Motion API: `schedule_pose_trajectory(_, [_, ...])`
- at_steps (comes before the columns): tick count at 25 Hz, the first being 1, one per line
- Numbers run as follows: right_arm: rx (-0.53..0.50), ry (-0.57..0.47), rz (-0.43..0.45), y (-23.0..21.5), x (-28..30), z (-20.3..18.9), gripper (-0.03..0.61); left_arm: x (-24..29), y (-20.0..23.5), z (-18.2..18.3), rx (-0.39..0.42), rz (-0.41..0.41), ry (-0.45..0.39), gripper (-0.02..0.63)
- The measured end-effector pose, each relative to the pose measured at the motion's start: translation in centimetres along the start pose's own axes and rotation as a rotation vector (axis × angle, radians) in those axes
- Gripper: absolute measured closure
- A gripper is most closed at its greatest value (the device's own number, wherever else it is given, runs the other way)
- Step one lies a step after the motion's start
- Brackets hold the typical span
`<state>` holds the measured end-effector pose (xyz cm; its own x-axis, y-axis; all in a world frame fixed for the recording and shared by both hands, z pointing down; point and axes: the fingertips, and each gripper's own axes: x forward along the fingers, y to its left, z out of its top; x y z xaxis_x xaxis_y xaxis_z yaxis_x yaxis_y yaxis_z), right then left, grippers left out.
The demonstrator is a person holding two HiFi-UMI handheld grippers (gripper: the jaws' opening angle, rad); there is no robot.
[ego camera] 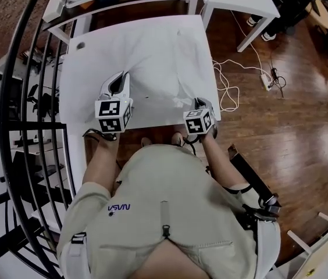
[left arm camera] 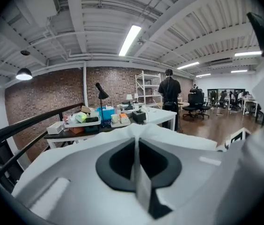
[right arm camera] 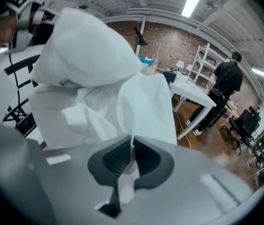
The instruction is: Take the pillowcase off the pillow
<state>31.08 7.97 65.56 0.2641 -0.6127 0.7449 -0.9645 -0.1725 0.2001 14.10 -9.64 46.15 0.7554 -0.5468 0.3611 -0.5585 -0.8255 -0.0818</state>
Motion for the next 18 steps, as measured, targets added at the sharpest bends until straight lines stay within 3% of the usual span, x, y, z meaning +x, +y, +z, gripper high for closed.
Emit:
schedule_pose_trajectory(4, [-0.096, 0.059, 0.034, 2.1, 1.8, -1.2, 0.571, -1.2, 0.0, 2.1, -0.055, -0.017, -0.074, 0.601])
schedule_pose_trajectory(8, [-0.085, 0.03, 0.062, 3.4, 1.6, -0.6, 0.567, -0.8, -3.4, 2.6, -0.041, -0.11, -0.096, 0.601])
schedule_pose_trajectory(15, [0.034, -0.055, 0.105, 3.4, -0.3, 0.1, 0.53, 1.8, -11.8, -4.6, 0.104, -0.353, 0.071, 0.599])
schedule_pose_trajectory(18, [0.072, -0.054, 0.137, 3.5, -1.4, -0.5, 0.504, 2.2, -12.6, -7.4, 0.09, -0.412, 0.114, 0.581])
